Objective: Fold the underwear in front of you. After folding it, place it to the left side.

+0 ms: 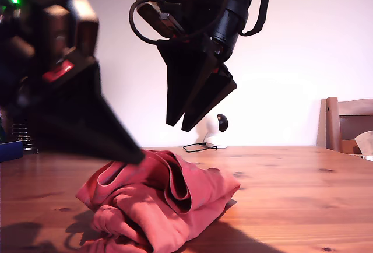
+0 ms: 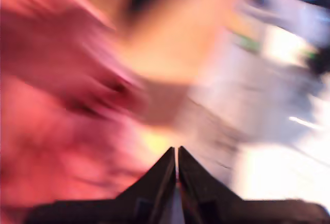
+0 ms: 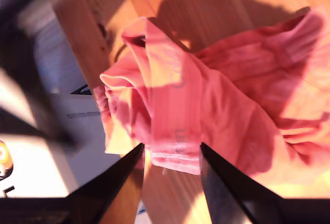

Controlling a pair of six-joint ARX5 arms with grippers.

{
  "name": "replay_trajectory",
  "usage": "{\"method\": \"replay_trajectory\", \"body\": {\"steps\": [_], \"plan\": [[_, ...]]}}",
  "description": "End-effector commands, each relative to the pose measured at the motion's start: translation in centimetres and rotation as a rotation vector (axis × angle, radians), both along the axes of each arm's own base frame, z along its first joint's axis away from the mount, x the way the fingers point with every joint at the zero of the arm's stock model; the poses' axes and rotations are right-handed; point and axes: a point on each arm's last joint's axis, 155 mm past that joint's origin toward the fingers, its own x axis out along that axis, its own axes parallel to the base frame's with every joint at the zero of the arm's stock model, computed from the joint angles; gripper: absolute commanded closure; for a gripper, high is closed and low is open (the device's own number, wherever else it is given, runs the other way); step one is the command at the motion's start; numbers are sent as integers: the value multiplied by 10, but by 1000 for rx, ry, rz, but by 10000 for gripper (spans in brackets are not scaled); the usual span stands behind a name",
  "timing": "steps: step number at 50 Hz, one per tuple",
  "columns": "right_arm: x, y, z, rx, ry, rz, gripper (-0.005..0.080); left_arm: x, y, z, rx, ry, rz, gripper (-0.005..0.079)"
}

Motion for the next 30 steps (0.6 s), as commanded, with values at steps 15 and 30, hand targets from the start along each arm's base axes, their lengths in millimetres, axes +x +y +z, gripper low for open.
{"method": "replay_trajectory", "body": {"steps": [15,30], "plan": [[-12,4,-2,6,78,-32,447,33,2,-45,155,-135,55,766],[-7,9,-7,-21,29,-69,396,35,-6,-57,141,-124,39,766]]}}
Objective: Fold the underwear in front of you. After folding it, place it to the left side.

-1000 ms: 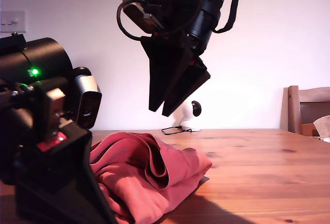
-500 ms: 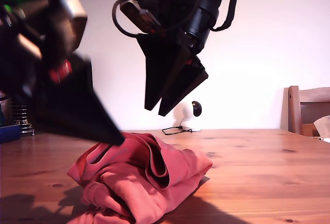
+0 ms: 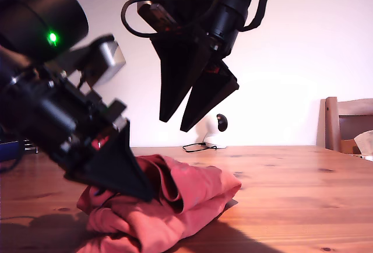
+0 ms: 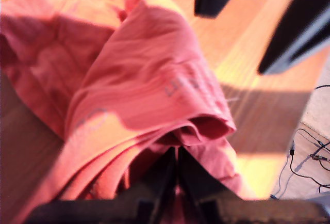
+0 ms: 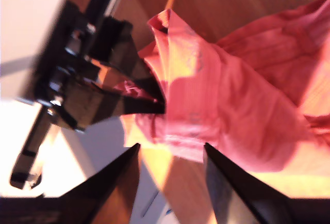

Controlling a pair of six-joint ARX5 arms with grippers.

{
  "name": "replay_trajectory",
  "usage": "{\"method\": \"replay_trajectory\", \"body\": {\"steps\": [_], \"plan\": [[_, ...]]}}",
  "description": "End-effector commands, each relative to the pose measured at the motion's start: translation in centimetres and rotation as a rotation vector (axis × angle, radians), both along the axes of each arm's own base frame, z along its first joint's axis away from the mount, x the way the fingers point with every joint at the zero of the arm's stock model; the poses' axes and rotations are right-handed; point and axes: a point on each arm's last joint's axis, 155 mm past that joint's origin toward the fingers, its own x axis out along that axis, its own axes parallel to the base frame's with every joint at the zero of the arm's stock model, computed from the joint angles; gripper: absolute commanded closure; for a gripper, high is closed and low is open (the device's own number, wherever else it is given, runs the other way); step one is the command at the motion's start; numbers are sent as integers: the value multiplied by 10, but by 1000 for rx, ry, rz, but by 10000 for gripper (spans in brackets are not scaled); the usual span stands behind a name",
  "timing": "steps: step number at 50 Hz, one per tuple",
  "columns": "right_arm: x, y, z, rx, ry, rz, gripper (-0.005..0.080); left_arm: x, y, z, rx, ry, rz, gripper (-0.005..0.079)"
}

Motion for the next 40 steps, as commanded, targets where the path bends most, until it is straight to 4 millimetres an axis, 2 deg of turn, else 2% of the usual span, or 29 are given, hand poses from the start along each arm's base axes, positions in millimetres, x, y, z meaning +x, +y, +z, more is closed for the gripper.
{"method": "replay_trajectory", "body": {"steps": [1,6,14,23,29,40], "plan": [[-2,5,-8,-25,-20,17,392,-3,-1,-5,0,13,-12,766],[-1,8,-13,-38,-51,21,361,-5,-3,-3,-16,20,-26,766],[-2,15,-20,-41,-52,11,361,-5,-3,-3,-15,20,-26,766],[-4,11,-36,-87,-34,13,361,-10,-1,-6,-7,48,-31,766],[-3,13,-44,-72,-42,15,361,-6,2,-6,-6,44,-20,766],[1,18,-43,-45,-58,21,361,4,13,-8,-3,47,8,766]]}}
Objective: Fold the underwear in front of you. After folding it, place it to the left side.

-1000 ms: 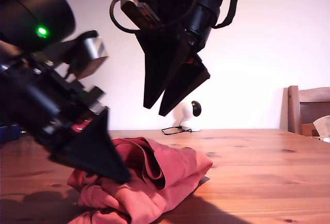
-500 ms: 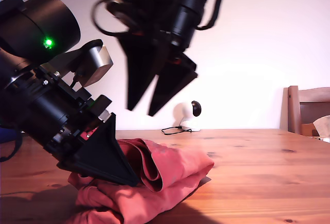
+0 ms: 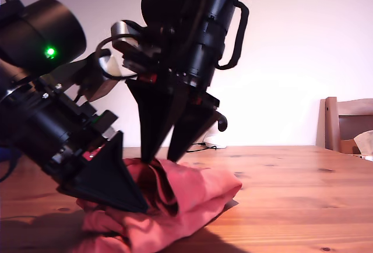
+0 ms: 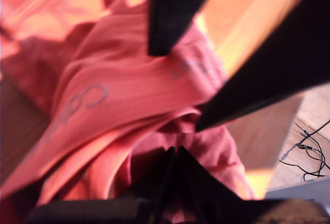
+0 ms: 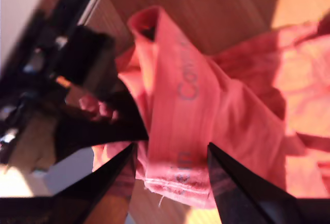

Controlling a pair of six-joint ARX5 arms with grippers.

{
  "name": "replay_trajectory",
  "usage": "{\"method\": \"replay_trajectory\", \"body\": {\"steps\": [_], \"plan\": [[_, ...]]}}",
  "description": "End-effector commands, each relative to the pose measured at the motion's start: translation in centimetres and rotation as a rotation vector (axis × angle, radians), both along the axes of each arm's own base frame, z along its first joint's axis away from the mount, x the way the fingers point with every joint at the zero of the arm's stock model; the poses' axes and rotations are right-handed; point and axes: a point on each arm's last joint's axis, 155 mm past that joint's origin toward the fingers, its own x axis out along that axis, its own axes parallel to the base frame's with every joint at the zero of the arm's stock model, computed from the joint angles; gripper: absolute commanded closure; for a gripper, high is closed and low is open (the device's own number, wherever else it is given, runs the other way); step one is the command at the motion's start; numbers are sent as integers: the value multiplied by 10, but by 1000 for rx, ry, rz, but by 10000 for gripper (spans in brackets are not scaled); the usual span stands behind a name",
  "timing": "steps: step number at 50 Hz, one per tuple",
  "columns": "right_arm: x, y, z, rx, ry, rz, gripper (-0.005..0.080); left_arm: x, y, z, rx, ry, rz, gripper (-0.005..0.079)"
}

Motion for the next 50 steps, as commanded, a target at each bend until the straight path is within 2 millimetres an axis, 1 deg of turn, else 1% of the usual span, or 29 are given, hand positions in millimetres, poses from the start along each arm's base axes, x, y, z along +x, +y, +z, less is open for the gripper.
{"method": "replay_trajectory", "body": {"steps": [1,9,12,19,20,25,29,32,38,46,50], "plan": [[-3,0,-5,-3,12,5,361,2,4,-2,0,4,4,766],[-4,3,-7,26,10,1,365,3,6,-2,-11,12,2,766],[-3,5,-4,50,-1,-12,367,3,6,-2,-10,12,2,766],[3,12,13,135,-60,-50,367,2,5,-2,-12,15,-1,766],[3,13,18,151,-74,-51,367,2,5,-2,-12,15,-1,767],[4,11,31,198,-127,-58,366,2,5,-2,-14,16,-3,766],[3,9,35,228,-164,-65,366,1,5,-1,-17,18,-6,766],[3,6,34,237,-188,-80,366,1,5,-1,-17,18,-6,766],[-9,8,29,250,-208,-58,366,0,4,-1,-20,24,-10,766],[-23,11,15,219,-234,-31,366,-2,3,-1,-24,28,-15,766],[-25,8,9,185,-253,-49,366,-2,4,-1,-24,28,-14,766]]}}
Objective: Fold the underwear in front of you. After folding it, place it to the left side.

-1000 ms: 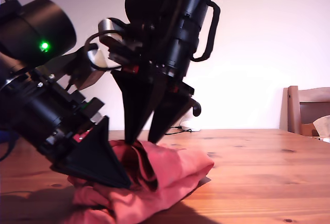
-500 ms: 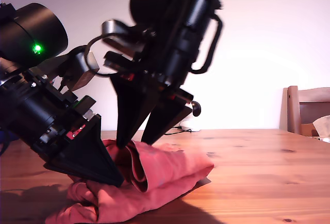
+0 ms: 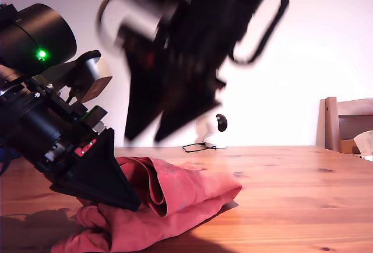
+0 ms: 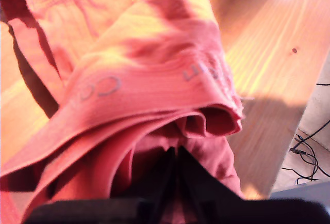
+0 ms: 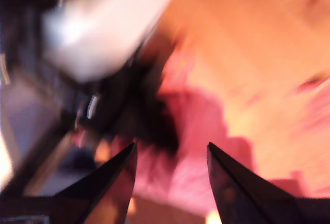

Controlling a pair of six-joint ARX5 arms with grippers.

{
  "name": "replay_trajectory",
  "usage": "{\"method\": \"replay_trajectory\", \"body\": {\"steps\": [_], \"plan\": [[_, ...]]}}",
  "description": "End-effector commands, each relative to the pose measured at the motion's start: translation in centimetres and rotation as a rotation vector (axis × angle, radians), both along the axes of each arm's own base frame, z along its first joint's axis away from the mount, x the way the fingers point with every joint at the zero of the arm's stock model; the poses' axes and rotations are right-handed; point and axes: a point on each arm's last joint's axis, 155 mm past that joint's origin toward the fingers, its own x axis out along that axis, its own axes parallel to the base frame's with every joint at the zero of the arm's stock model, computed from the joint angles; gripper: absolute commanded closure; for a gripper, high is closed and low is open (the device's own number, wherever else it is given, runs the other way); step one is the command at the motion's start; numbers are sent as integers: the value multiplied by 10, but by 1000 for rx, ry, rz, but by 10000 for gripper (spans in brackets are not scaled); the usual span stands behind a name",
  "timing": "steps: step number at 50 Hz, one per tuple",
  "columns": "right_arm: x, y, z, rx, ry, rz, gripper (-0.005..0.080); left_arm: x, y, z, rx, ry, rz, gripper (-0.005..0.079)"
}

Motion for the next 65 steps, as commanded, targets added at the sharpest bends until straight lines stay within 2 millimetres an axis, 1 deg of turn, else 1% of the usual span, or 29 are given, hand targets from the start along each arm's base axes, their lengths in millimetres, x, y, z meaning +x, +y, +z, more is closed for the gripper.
{"method": "replay_trajectory", "body": {"steps": [1,8,15,27,40,55,60,65], "plan": [[0,0,-5,-19,-15,-23,366,-2,1,-3,2,7,-7,767],[12,-9,-7,-72,-87,-96,366,-3,1,-4,5,11,-5,766],[17,-6,-6,-57,-121,-107,366,2,6,-4,6,14,14,766],[18,-3,-13,-12,-133,-120,366,4,10,-5,10,10,13,766],[16,-7,-27,9,-137,-139,366,4,10,-3,-4,16,9,766],[18,-7,-36,71,-180,-161,367,5,11,0,-32,32,7,766],[22,-3,-32,114,-210,-168,367,4,11,1,-40,39,3,767],[24,-5,-34,113,-221,-175,367,2,10,1,-46,44,-4,766]]}}
